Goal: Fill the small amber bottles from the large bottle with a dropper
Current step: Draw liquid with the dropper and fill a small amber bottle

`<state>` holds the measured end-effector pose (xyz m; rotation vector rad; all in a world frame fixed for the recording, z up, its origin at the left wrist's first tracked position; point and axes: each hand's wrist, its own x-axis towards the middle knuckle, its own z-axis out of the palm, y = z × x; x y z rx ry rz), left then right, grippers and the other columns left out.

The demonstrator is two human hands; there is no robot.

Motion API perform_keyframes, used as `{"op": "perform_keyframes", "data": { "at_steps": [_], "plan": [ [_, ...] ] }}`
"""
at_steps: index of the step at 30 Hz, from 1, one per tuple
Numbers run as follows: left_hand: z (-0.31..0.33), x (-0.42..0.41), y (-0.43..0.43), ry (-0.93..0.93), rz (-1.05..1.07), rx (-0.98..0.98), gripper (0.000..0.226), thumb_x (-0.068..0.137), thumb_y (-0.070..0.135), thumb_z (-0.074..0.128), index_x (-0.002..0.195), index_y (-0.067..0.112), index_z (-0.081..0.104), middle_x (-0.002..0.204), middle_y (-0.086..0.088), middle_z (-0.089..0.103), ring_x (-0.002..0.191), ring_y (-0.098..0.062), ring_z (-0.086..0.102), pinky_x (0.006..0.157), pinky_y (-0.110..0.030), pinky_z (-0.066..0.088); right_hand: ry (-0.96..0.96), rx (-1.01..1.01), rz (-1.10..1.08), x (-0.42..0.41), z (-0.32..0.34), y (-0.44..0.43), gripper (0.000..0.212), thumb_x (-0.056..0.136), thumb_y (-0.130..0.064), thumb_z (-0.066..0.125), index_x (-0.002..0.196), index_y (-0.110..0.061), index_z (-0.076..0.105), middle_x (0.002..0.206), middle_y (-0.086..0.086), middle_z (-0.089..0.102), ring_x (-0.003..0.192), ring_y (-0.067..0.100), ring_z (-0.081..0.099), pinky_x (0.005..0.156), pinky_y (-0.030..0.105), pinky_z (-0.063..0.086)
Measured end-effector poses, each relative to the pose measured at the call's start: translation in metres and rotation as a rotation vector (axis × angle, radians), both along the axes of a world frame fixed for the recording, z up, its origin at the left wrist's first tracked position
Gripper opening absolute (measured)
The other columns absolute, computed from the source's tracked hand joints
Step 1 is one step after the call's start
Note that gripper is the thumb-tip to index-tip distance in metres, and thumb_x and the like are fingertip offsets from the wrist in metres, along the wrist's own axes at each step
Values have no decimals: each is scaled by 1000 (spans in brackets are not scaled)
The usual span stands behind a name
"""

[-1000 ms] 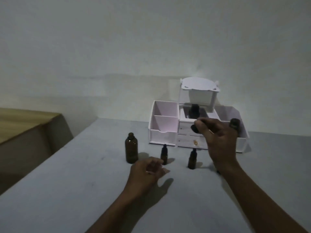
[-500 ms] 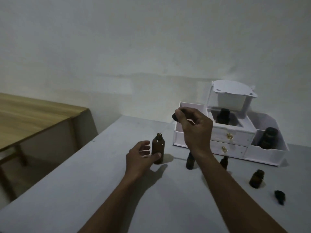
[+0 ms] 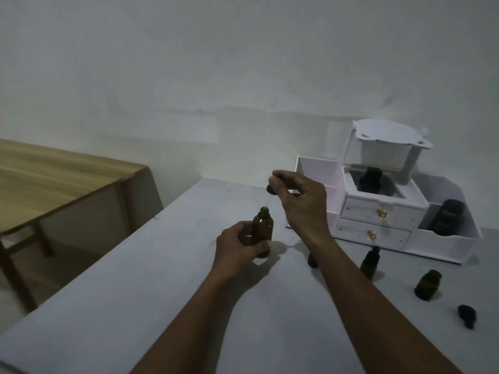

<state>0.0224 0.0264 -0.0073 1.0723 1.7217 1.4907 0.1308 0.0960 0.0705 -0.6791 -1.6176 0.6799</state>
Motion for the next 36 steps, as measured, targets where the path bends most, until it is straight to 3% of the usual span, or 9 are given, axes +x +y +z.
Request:
{"op": "perform_keyframes", "data": {
  "at_steps": [5,13,15,19,21,30,36],
  "plan": [
    [-1,-1,-1,26,-33,3,50,79,20,86,124,19,64,114,7,67,101,-13,63,98,-34,49,-84,-51,15,-5,-19,1,19,86,-29,74,102,-19,76,83,-14,73,79,-3,70,69,6,51],
    [-5,-1,-3,-7,-36,23,43,80,21,86,117,27,64,110,12,69,83,0,64,64,-8,46,-199,-77,-10,-8,-34,2,16,87,-26,73,101,-19,77,91,-12,72,82,-7,65,74,9,49],
    [-5,0,-3,-7,-34,22,46,80,23,86,120,26,65,112,12,69,84,-1,64,69,-11,48,-193,-79,-16,-9,-35,1,14,87,-26,73,99,-19,77,88,-13,71,81,-6,65,74,10,50],
    [-6,0,-1,-21,-15,11,47,79,23,87,121,27,66,119,7,72,98,-11,68,93,-34,55,-182,-72,-34,-10,-35,2,12,87,-25,73,94,-17,77,85,-10,72,79,-3,65,72,10,50],
    [-7,2,-1,-32,-5,5,46,78,22,87,118,29,66,118,7,72,101,-15,69,96,-39,56,-181,-69,-46,-12,-36,3,8,87,-25,73,90,-19,78,80,-14,71,75,-5,65,69,6,47],
    [-8,3,-1,-72,-3,-5,48,76,19,89,117,28,66,113,10,71,97,-17,70,87,-34,60,-186,-61,-65,-14,-34,4,6,85,-19,74,80,-17,76,74,-10,71,71,-6,64,65,1,44],
    [-3,5,-5,-31,5,2,44,79,22,87,116,28,64,119,6,71,99,-14,67,94,-37,56,-178,-69,-41,-7,-30,-1,8,85,-25,75,91,-20,78,78,-18,70,75,-10,65,65,2,47]
  ]
}}
